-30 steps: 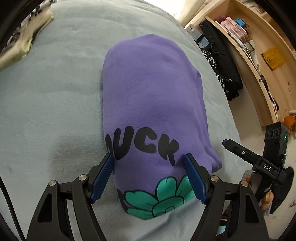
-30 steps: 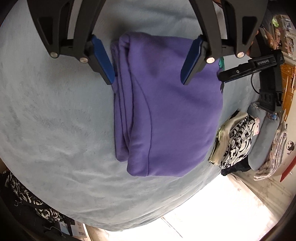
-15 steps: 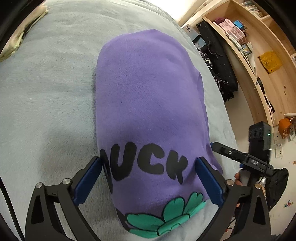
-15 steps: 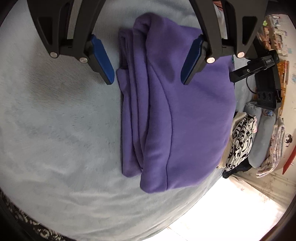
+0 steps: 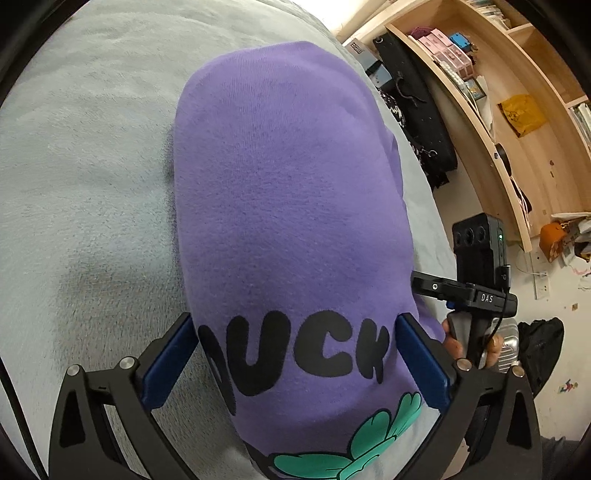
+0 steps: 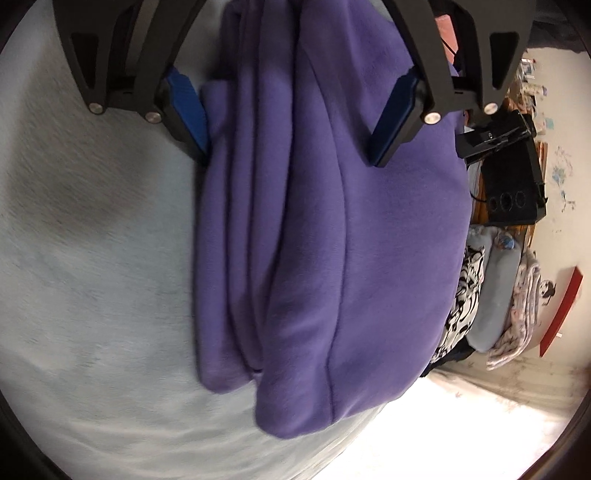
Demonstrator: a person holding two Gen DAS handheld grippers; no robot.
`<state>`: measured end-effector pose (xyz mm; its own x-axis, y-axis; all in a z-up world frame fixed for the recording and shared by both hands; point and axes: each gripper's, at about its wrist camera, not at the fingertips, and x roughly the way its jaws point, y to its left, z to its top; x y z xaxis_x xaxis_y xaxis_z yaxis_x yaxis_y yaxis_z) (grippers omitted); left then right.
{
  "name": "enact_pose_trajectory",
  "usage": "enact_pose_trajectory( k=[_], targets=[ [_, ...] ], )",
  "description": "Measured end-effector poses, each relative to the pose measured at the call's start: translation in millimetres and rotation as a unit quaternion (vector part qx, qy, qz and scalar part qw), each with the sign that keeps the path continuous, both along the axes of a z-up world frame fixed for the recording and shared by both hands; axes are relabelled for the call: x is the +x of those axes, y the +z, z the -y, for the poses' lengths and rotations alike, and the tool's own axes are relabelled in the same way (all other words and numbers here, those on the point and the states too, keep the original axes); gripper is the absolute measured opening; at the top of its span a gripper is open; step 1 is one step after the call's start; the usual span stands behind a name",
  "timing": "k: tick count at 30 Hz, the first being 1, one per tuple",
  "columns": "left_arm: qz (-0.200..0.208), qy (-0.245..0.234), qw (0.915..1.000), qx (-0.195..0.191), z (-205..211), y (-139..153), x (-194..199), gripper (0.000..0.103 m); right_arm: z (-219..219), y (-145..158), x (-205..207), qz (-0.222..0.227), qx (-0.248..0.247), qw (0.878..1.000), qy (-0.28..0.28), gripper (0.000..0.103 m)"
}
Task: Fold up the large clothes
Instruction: 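Grasp the folded hoodie bundle with both tools and lift it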
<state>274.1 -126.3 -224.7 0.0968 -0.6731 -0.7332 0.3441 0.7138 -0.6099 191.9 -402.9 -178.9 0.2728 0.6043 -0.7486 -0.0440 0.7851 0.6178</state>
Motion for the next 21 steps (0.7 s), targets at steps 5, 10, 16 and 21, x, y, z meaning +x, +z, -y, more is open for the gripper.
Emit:
enact_pose_trajectory(
  k=[5,10,16,21],
  targets=[
    [-0.047,-0.019,0.9986,-0.017,-2,-12,3,0.103,-9,3,-2,0.022,-0.019,0.999,0.021,0.085],
    [-0.097,-0.037,0.9929,-0.057,4,-37,4,0.103,-13,3,-2,0.029,-0.029,0.999,0.02,0.083],
    [-0.065,-0.037,0.9959,-0.05,24,-39,6,0.103,-18,4,-4,0.036,-0.048,0.998,0.015,0.073],
    [-0.006,-0.027,0.9995,-0.015,34,-17,-2,0.102,-27,17,-12,0.068,-0.079,0.994,0.024,0.048]
  ],
)
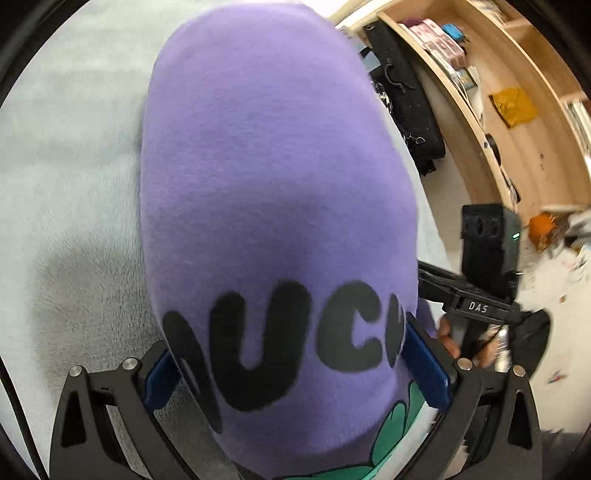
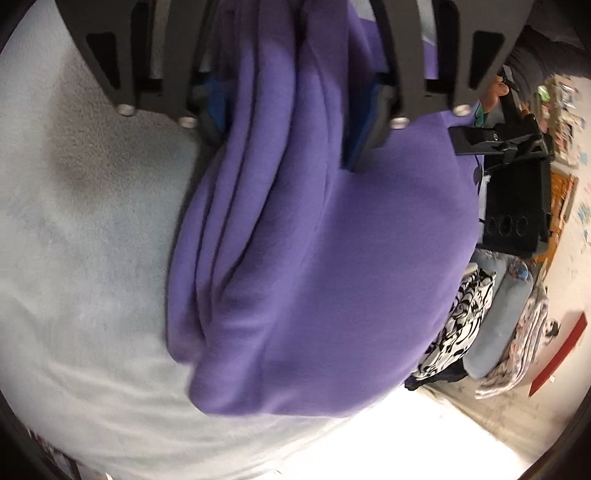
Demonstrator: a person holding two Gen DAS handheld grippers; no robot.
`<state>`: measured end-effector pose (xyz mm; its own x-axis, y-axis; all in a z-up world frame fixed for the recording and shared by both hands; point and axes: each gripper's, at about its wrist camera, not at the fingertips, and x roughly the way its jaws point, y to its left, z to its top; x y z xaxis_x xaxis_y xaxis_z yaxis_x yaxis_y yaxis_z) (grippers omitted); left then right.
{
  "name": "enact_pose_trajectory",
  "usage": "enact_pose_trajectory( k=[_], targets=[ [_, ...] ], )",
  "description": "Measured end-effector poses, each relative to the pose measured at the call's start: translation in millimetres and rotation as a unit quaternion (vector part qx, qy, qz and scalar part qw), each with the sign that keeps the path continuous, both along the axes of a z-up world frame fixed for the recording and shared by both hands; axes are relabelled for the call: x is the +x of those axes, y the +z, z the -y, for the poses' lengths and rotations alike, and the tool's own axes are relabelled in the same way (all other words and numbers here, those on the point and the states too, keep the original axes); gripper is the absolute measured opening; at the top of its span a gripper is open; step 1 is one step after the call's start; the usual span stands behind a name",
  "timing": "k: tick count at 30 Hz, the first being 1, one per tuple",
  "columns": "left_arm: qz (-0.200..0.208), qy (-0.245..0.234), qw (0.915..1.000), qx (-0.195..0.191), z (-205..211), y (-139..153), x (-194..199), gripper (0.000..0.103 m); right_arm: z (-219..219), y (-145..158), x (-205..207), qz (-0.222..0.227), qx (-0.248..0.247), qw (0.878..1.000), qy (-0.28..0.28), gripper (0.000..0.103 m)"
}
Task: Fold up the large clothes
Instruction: 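Grasp the folded hoodie bundle with both tools and lift it, then carry the bundle with both tools onto the black-and-white clothes stack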
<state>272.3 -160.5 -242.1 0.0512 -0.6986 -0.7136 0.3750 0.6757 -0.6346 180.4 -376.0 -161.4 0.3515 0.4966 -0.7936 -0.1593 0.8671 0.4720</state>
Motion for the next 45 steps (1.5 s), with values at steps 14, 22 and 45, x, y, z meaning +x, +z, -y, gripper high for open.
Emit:
enact_pose_trajectory(
  k=[14,22,45],
  targets=[
    [0.103,0.039,0.9937,0.023,-58,110,-25,0.098,-84,76,-36,0.083,-0.028,0.996,0.008,0.043],
    [0.137,0.089,0.9865,0.012,-170,191,-25,0.098,-186,135,-38,0.154,-0.007,0.987,0.048,0.043],
    [0.215,0.14,0.9629,0.083,-406,289,149,0.098,-436,182,119,0.234,0.057,0.968,0.075,0.043]
  ],
)
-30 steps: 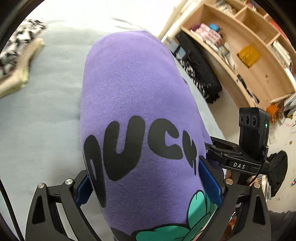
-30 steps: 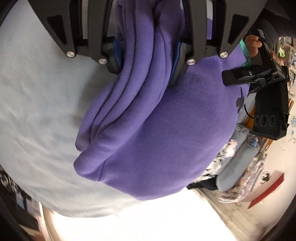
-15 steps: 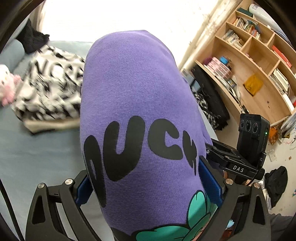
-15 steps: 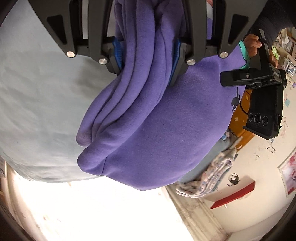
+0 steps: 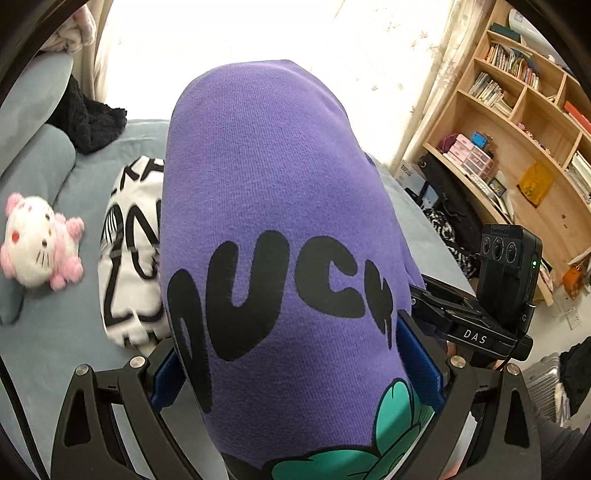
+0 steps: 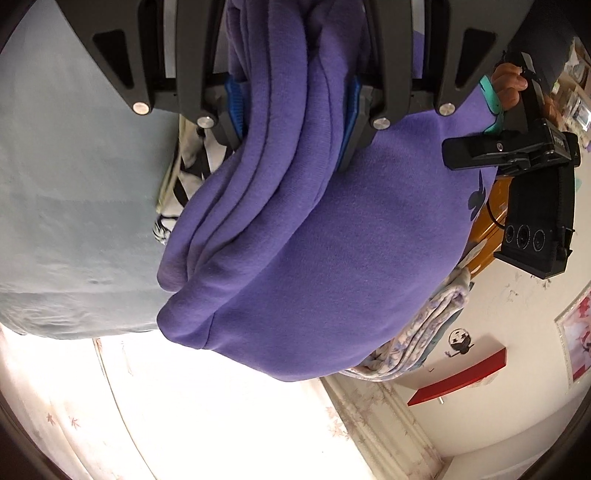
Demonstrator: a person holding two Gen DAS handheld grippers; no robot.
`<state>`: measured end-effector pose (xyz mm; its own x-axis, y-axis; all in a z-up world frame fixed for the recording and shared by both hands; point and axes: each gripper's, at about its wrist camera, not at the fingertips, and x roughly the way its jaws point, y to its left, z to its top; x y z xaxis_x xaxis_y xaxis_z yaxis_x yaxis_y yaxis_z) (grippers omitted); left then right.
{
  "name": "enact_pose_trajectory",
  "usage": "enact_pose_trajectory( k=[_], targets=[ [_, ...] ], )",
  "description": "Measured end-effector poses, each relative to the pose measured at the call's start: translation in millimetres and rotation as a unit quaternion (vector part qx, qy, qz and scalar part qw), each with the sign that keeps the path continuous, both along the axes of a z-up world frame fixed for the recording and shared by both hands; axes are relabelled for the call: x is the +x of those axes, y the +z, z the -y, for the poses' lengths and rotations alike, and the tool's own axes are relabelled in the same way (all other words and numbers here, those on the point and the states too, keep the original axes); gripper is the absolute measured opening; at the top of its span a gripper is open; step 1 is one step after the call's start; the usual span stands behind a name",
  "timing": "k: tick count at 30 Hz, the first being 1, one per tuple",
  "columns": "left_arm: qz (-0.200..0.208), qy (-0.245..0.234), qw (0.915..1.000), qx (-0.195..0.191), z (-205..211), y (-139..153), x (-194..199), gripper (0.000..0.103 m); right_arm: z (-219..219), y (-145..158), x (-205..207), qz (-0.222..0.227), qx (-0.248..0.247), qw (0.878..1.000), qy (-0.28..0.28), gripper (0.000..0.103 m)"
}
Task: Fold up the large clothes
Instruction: 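Carry the bundle with both tools onto the black-and-white clothes stack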
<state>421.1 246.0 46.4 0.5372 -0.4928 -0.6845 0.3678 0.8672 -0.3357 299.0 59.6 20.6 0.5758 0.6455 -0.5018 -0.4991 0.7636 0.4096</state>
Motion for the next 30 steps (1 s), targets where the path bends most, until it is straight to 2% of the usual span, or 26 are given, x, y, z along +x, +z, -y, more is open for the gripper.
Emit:
enact_pose_trajectory(
  k=[9,13,19,22,27,30],
  targets=[
    [-0.018,-0.003,0.9996,0.021,-13,-31,92,0.098,-25,-43,79,-0.021,0.009,0.999,-0.027,0.043],
    [-0.029,0.0,0.9993,0.023,-21,-56,129,0.098,-38,-64,109,-0.033,0.013,0.999,-0.04,0.043],
    [-0.071,0.006,0.9972,0.022,-39,-106,180,0.1,-53,-112,148,-0.073,0.008,0.996,-0.054,0.043],
    [-0.054,0.004,0.9982,0.024,-41,-119,180,0.102,-55,-130,156,-0.088,0.008,0.995,-0.056,0.044],
    [-0.029,0.008,0.9992,0.024,-44,-116,167,0.102,-61,-121,150,-0.07,-0.006,0.997,-0.041,0.044],
    [-0.013,0.018,0.9995,0.022,-52,-107,159,0.101,-61,-111,144,-0.061,0.014,0.997,-0.033,0.044]
  ],
)
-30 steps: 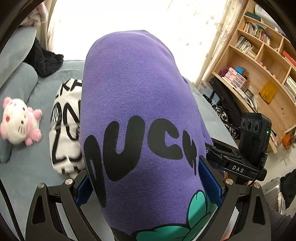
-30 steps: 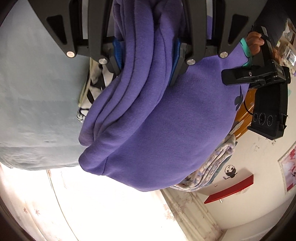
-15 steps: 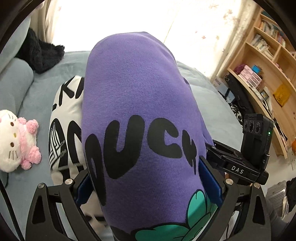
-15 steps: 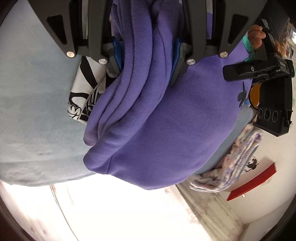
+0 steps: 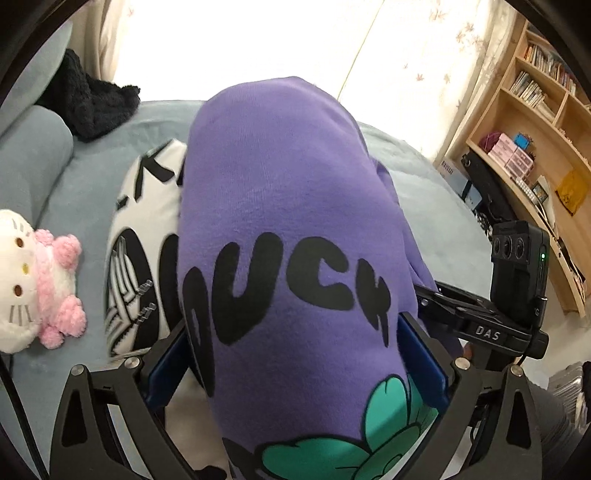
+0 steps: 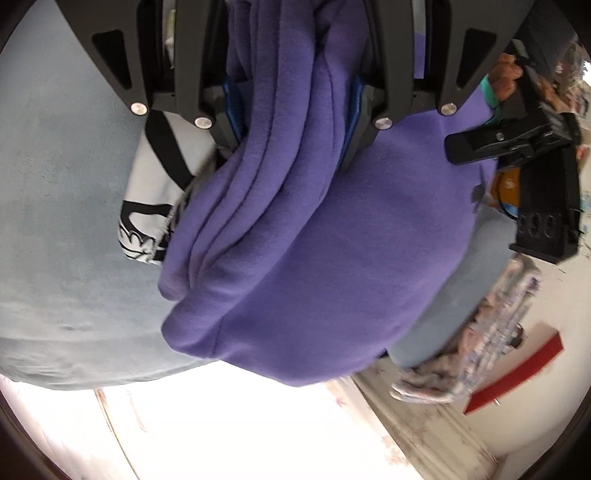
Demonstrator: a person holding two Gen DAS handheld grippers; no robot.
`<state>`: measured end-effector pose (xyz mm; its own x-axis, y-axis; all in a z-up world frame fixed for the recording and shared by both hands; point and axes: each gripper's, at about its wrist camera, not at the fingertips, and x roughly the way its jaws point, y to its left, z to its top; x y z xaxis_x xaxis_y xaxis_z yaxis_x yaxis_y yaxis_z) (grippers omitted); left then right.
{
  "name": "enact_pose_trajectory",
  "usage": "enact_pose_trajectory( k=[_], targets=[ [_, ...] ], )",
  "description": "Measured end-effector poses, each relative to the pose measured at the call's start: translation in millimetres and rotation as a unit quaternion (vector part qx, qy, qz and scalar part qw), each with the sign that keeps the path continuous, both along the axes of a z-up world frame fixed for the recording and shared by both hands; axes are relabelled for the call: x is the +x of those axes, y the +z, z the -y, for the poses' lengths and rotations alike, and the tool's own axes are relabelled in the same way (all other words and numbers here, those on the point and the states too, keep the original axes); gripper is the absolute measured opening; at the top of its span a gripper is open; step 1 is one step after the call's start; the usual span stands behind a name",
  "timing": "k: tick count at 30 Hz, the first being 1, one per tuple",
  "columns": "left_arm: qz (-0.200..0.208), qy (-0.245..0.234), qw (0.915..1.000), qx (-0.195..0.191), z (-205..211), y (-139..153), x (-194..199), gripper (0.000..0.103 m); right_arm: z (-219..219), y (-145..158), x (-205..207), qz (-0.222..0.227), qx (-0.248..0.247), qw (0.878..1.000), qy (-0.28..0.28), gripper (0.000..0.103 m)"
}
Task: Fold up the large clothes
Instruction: 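Carry the bundle with both tools onto the black-and-white clothes stack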
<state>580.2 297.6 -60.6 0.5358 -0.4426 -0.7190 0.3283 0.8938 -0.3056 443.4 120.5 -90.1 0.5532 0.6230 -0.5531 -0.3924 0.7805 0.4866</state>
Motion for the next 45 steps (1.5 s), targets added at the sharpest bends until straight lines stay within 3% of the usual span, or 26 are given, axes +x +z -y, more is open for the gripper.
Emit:
enact_pose_trajectory(
  k=[6,9,14,15,16,17,18,19,24,26,27,30,33,38,45],
  targets=[
    [0.001,0.024,0.9994,0.026,-5,1,-8,0.102,5,-8,4,-0.049,-0.009,0.999,-0.016,0.049],
    [0.035,0.039,0.996,0.073,0,22,-25,0.102,8,8,-4,-0.047,-0.037,0.998,-0.017,0.049],
    [0.106,0.087,0.9875,0.078,-2,72,-45,0.099,18,61,-35,0.068,-0.066,0.994,-0.051,0.049],
    [0.111,0.095,0.986,0.08,-1,76,-43,0.091,14,70,-35,0.086,-0.074,0.992,-0.063,0.049],
    [0.113,0.104,0.9846,0.084,4,80,-39,0.076,10,75,-32,0.097,-0.082,0.989,-0.072,0.049],
    [0.111,0.109,0.9842,0.085,10,82,-33,0.067,4,78,-26,0.101,-0.085,0.988,-0.081,0.049],
    [0.106,0.115,0.9839,0.087,15,82,-27,0.051,-2,78,-17,0.093,-0.081,0.989,-0.086,0.049],
    [0.1,0.12,0.9837,0.089,22,80,-18,0.044,-7,77,-10,0.086,-0.076,0.989,-0.09,0.049],
    [0.079,0.147,0.9793,0.114,47,56,22,0.045,-20,47,48,0.053,-0.103,0.984,-0.139,0.046],
    [0.1,0.156,0.9733,0.136,51,49,27,0.051,-15,28,65,0.024,-0.133,0.977,-0.168,0.046],
    [0.098,0.16,0.9721,0.142,50,45,32,0.063,-8,12,76,0.001,-0.154,0.971,-0.184,0.046],
    [0.062,0.159,0.9819,0.084,34,32,45,0.07,14,-6,82,-0.015,-0.108,0.98,-0.168,0.048],
    [0.063,0.17,0.981,0.068,26,28,48,0.077,21,1,70,0.01,-0.11,0.98,-0.164,0.048],
    [0.066,0.172,0.9812,0.059,20,24,49,0.078,19,24,27,0.051,-0.086,0.988,-0.115,0.048],
    [0.086,0.178,0.9762,0.089,30,30,38,0.078,1,8,-36,0.069,-0.131,0.988,-0.034,0.048]
  ],
)
